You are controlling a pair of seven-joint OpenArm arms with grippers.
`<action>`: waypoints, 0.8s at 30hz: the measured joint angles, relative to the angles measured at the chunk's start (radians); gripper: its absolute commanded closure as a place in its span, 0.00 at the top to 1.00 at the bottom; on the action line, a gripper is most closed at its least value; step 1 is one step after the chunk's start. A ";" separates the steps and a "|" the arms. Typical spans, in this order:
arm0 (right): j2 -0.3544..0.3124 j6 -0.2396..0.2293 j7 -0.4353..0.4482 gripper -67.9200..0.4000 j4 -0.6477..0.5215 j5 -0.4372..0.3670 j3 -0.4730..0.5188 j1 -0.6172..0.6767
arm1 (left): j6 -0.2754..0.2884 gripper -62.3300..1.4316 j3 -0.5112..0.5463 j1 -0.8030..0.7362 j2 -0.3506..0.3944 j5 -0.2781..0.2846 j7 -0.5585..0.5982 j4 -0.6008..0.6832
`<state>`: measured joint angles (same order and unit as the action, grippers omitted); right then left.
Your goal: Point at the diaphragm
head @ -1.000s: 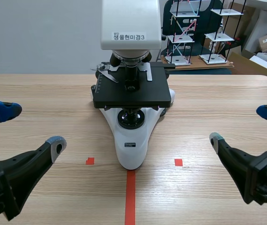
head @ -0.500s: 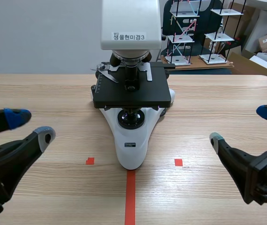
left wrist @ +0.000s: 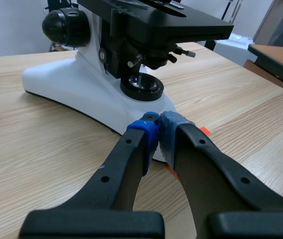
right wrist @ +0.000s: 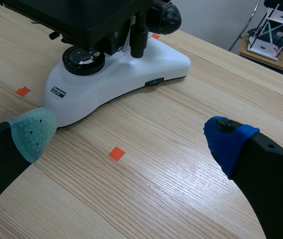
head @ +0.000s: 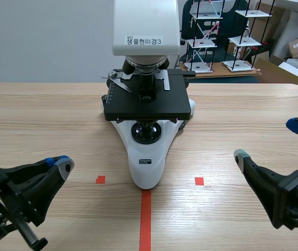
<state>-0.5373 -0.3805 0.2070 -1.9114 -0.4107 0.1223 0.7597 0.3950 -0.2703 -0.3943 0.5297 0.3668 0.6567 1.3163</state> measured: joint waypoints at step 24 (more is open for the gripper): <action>0.000 0.000 -0.018 1.00 0.000 0.002 0.000 0.000 | -0.016 0.09 -0.292 0.472 -0.301 -0.098 0.341 -0.632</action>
<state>-0.5373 -0.3805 0.1894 -1.9114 -0.4091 0.1223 0.7597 0.3786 -0.5625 0.0772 0.2287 0.2684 0.9974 0.6842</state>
